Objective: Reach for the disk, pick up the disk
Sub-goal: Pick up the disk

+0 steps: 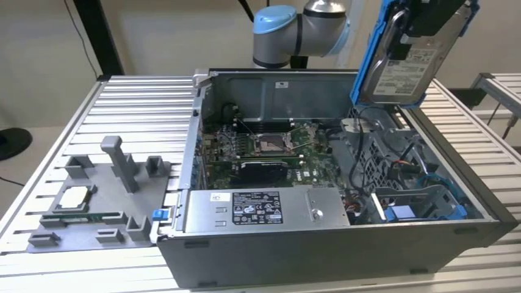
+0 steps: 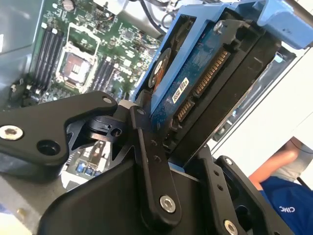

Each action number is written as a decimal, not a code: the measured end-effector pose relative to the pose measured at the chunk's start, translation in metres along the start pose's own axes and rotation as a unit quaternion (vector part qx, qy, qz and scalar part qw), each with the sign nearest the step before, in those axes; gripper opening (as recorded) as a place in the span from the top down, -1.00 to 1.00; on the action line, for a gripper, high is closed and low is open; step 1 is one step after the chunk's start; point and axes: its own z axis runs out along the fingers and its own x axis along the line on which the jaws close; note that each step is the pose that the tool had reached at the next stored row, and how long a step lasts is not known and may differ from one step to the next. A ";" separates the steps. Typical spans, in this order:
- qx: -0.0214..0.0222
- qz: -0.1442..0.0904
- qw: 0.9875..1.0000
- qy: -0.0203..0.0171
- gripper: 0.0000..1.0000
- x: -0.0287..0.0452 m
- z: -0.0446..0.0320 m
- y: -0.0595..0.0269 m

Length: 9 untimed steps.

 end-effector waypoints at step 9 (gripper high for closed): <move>0.000 0.000 1.000 -0.001 1.00 0.0231 -0.0004 -0.0014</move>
